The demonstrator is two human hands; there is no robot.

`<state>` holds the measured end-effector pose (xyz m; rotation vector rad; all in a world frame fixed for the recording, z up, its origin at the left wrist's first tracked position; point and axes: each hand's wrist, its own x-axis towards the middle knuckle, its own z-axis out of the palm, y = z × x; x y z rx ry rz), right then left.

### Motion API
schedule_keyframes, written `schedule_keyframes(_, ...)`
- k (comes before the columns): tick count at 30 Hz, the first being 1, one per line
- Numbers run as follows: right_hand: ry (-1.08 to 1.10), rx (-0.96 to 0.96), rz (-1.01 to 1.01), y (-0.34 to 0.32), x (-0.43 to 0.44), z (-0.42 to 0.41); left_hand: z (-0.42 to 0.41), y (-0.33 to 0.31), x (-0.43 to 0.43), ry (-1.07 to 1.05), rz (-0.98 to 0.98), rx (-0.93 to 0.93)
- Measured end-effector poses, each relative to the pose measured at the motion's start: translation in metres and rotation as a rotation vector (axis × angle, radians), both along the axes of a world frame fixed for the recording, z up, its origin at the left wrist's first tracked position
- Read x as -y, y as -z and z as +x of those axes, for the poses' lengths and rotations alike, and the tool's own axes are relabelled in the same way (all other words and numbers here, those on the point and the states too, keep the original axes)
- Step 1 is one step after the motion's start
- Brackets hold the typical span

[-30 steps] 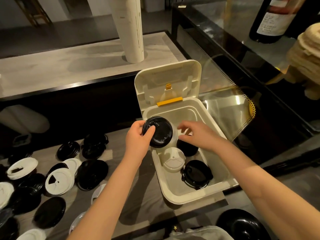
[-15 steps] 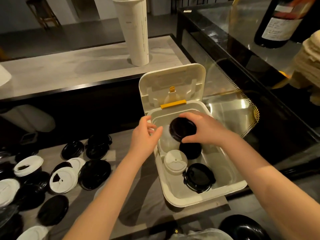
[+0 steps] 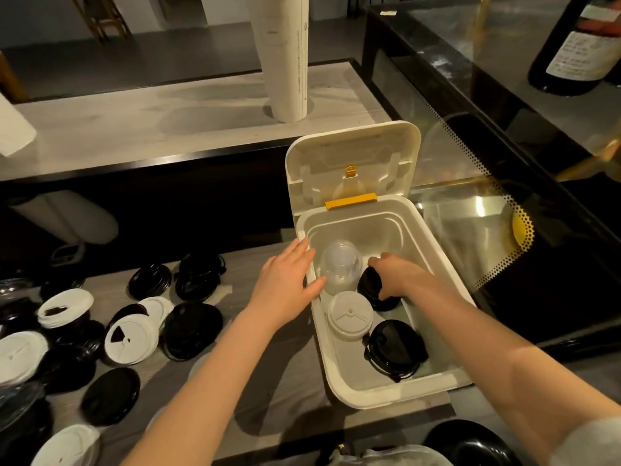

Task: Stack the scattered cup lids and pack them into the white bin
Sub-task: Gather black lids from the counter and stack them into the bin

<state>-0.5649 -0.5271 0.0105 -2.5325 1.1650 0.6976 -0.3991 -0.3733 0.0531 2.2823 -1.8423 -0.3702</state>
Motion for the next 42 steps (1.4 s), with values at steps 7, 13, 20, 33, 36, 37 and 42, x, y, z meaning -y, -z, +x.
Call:
schedule_keyframes(7, -0.014, -0.020, -0.041, 0.009, -0.005, -0.001, 0.002, 0.000, 0.001, 0.013, 0.001, 0.044)
schedule_keyframes(13, 0.165, 0.200, -0.218, -0.034, -0.026, 0.013, 0.038, 0.001, -0.024, -0.134, -0.067, 0.008)
schedule_keyframes(20, -0.031, 0.717, -0.266, -0.087, -0.112, 0.078, 0.118, 0.011, -0.082, -0.253, -0.015, 0.052)
schedule_keyframes(33, -0.173, 0.182, 0.275, 0.038, -0.229, 0.171, 0.187, 0.068, -0.139, -0.101, 0.405, 0.048)
schedule_keyframes(36, -0.200, 0.061, 0.217, 0.052, -0.243, 0.181, 0.194, 0.072, -0.136, -0.050, 0.436, 0.052)
schedule_keyframes(37, -0.214, 0.051, 0.167, 0.055, -0.246, 0.183, 0.195, 0.074, -0.135, -0.035, 0.445, 0.055)
schedule_keyframes(42, -0.088, 0.158, 0.203, 0.054, -0.236, 0.180, 0.201, 0.082, -0.133, -0.018, 0.447, 0.058)
